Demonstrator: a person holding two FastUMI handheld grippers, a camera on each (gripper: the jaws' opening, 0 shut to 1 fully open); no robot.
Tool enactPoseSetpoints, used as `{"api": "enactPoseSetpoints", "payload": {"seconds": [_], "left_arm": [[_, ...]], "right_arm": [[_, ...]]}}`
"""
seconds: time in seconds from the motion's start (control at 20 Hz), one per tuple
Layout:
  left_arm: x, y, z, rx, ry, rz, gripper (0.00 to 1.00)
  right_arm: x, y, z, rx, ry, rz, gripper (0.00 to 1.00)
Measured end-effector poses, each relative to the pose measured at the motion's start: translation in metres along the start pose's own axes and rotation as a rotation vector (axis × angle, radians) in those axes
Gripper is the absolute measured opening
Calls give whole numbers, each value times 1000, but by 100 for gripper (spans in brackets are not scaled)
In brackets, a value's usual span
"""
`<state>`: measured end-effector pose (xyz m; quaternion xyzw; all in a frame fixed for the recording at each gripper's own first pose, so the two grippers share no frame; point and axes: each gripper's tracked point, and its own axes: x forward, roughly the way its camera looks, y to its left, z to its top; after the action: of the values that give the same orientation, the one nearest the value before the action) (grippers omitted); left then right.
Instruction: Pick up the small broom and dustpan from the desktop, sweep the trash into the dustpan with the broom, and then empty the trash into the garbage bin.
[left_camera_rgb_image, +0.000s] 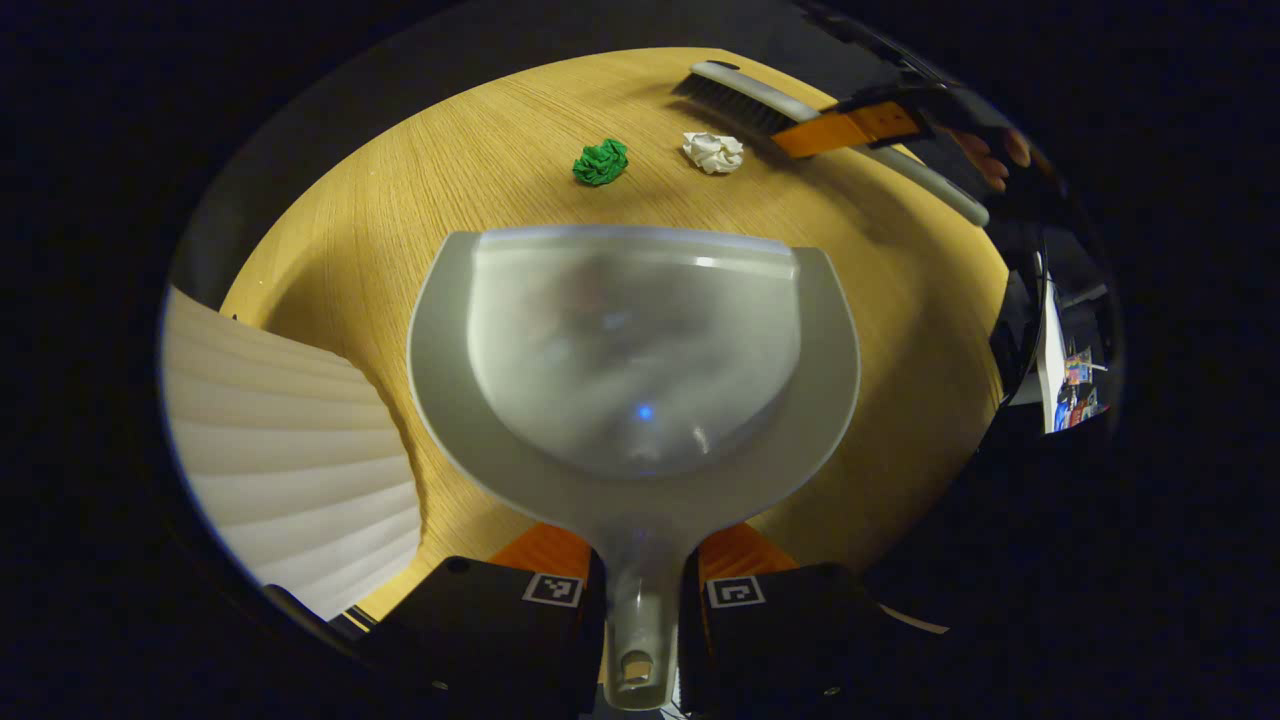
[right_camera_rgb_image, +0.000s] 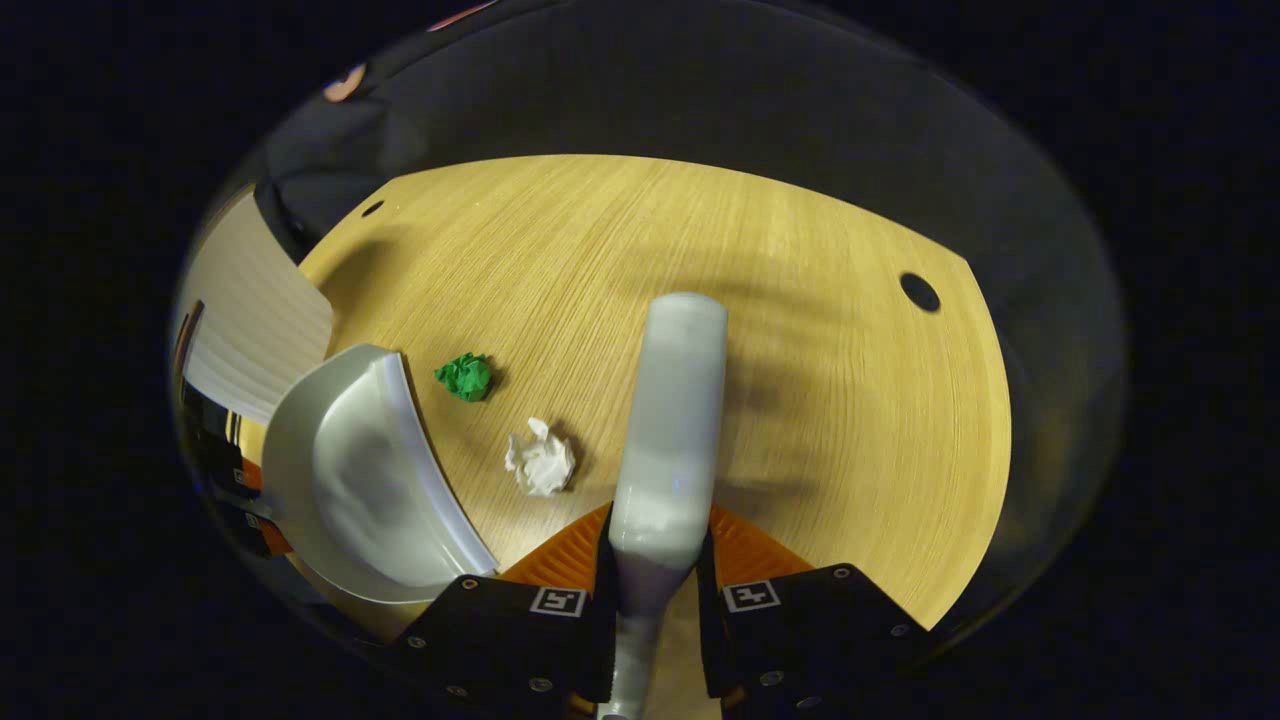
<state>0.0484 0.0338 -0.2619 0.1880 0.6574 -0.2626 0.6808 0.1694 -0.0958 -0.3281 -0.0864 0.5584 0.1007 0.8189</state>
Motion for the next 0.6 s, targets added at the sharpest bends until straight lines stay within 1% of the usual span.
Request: {"api": "enactPoseSetpoints", "payload": {"seconds": [0.1, 0.2, 0.35, 0.4, 0.45, 0.55, 0.6], "left_arm": [[-1, 1, 8, 28, -4, 2, 31], [-3, -2, 12, 49, -2, -14, 30], [1, -7, 15, 71, 4, -40, 31], [2, -3, 16, 73, 1, -43, 34], [5, -1, 14, 75, 6, -52, 30], [4, 0, 13, 88, 6, -53, 30], [4, 1, 14, 93, 4, -49, 31]], "right_arm": [[5, 12, 16, -98, 7, 90, 35], [8, 25, 21, -165, 36, 170, 35], [7, 55, 5, -275, 93, 312, 35], [6, 65, 3, -321, 102, 351, 35], [4, 73, 2, -359, 122, 388, 35], [0, 86, 7, -394, 142, 440, 35], [-3, 80, 1, -397, 148, 467, 35]]}}
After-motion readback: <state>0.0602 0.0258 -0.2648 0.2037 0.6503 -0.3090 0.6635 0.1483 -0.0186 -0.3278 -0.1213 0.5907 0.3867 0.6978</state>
